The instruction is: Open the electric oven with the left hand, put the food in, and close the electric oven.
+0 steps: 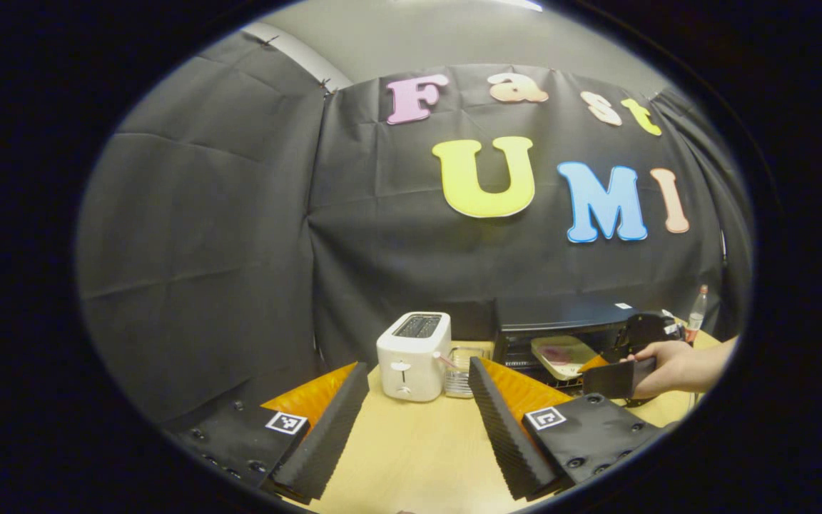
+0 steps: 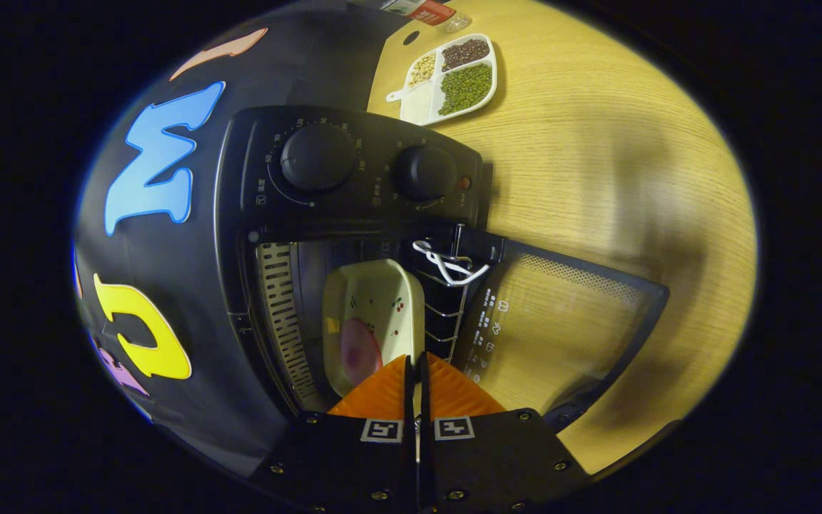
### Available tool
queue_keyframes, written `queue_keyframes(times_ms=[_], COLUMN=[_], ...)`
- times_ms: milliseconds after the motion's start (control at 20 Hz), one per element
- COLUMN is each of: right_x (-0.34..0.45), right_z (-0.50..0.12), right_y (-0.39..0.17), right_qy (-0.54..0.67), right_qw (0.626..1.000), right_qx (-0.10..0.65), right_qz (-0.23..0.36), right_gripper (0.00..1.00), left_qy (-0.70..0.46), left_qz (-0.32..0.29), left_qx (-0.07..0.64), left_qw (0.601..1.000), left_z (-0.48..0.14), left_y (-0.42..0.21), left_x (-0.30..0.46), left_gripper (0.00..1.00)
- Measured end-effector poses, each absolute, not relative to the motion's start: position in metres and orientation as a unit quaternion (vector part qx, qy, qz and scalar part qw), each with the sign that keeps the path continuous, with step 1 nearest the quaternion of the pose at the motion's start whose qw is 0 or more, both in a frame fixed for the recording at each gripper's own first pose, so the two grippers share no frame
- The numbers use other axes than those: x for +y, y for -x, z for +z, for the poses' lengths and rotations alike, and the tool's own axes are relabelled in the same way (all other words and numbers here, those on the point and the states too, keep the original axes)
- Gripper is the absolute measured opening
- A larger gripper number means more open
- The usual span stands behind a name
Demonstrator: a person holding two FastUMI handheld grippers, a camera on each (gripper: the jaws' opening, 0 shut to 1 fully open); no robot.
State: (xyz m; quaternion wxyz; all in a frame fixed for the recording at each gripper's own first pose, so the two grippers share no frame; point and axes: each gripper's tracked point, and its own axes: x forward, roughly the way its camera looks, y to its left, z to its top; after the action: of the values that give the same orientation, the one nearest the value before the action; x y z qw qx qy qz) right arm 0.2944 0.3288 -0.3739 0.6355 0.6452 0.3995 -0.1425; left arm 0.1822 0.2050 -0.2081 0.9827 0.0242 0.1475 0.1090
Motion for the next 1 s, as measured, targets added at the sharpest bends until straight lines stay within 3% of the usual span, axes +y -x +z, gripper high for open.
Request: queue_keyframes(times_ms=[50,150,300,400,500,550,700,750,800,850,900,1000], right_x=[0.331,0.337,0.342,0.344,0.341,0.343,0.338,0.334,0.328,0.320,0.311,0.289], right_z=[-0.373,-0.375,-0.367,-0.355,-0.341,-0.335,-0.319,-0.313,-0.305,-0.298,-0.290,-0.271], right_y=[-0.299,-0.307,-0.304,-0.302,-0.295,-0.292,-0.269,-0.263,-0.257,-0.251,-0.245,-0.234], right_qy=[-0.650,-0.659,-0.661,-0.656,-0.648,-0.641,-0.604,-0.590,-0.576,-0.560,-0.542,-0.503], right_qw=[0.634,0.630,0.632,0.645,0.656,0.663,0.692,0.702,0.714,0.727,0.742,0.775], right_qx=[0.395,0.390,0.390,0.383,0.383,0.384,0.396,0.398,0.396,0.394,0.390,0.373], right_qz=[-0.140,-0.130,-0.107,-0.083,-0.054,-0.040,0.005,0.020,0.035,0.049,0.062,0.083], right_gripper=[0.02,0.06,0.13,0.27,0.53,1.00,0.97,0.97,0.97,0.97,0.97,0.97], left_qy=[-0.025,-0.029,-0.028,-0.029,-0.031,-0.029,-0.023,-0.021,-0.020,-0.018,-0.016,-0.010], left_qz=[0.109,0.108,0.104,0.096,0.088,0.084,0.069,0.063,0.057,0.052,0.045,0.034], left_qx=[0.149,0.151,0.151,0.149,0.145,0.143,0.139,0.139,0.139,0.139,0.140,0.144], left_qw=[0.983,0.982,0.983,0.984,0.985,0.986,0.988,0.988,0.988,0.989,0.989,0.989], left_z=[-0.210,-0.211,-0.210,-0.208,-0.206,-0.204,-0.204,-0.204,-0.204,-0.204,-0.204,-0.207], left_y=[-0.181,-0.179,-0.183,-0.183,-0.187,-0.187,-0.190,-0.192,-0.192,-0.191,-0.191,-0.191], left_x=[0.206,0.206,0.199,0.191,0.183,0.177,0.159,0.151,0.144,0.136,0.127,0.113], left_gripper=[1.00,0.91,0.91,0.91,0.91,0.91,0.91,0.95,0.91,0.95,0.91,0.91])
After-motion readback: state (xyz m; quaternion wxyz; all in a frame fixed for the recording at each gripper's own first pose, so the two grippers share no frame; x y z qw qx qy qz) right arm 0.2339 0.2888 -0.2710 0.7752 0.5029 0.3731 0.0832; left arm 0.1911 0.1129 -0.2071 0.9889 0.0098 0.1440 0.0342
